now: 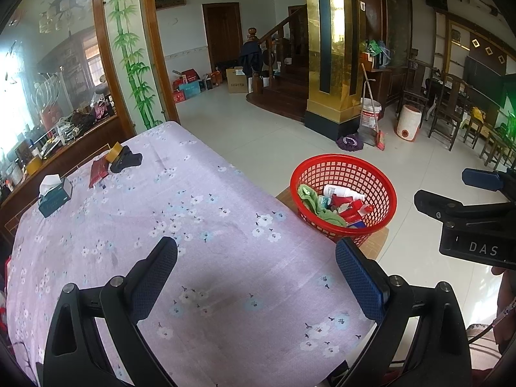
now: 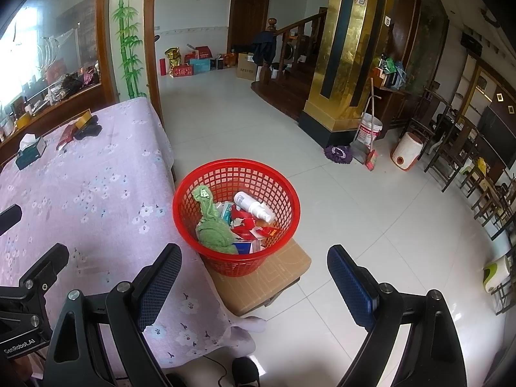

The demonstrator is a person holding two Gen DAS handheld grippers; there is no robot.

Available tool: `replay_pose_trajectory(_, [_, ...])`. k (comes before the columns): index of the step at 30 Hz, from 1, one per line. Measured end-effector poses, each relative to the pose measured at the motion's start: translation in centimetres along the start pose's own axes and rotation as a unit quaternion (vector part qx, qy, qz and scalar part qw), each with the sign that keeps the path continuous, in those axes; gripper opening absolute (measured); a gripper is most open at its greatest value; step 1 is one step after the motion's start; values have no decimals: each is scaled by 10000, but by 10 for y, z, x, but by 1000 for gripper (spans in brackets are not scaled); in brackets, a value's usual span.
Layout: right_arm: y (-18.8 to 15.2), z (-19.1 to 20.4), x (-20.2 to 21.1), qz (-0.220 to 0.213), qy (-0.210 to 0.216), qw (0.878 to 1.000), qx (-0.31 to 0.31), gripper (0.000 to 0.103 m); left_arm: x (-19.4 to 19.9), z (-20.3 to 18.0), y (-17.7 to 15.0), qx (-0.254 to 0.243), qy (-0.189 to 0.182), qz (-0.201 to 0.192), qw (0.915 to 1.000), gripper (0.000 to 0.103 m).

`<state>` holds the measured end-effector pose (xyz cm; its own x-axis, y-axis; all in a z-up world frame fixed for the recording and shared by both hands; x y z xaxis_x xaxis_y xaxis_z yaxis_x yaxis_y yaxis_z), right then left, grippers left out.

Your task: Collect trash

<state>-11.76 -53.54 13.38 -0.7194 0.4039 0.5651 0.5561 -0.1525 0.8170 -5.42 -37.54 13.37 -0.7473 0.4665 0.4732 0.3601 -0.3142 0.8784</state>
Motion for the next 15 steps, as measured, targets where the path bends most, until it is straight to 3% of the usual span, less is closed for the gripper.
replay_pose_trajectory(7, [-1,4,-3,38,58,10000,36,94,-3,10,-15,116,26,76,9999,98])
replay_pose_trajectory(11, [-3,13,-9,141,162,9997,68,94,-3,30,-23,506,-6,248,9984,98])
replay_pose_trajectory(15, [-7,38,-18,304,384,9985,237,94,2,65,-45,1021,269,462,9933,98])
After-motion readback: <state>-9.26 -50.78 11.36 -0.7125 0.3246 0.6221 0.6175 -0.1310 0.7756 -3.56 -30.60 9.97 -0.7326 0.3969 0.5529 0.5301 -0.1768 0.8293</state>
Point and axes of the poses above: each gripper's, at about its wrist camera, not at the fingertips, and x roughly against the way its jaws point, z to its left, y to its top, the point moved 5 cm from there along -x, roughly the way its jaws point, and after that the axes turned 13 degrees about -z, right-handed, at the moved point
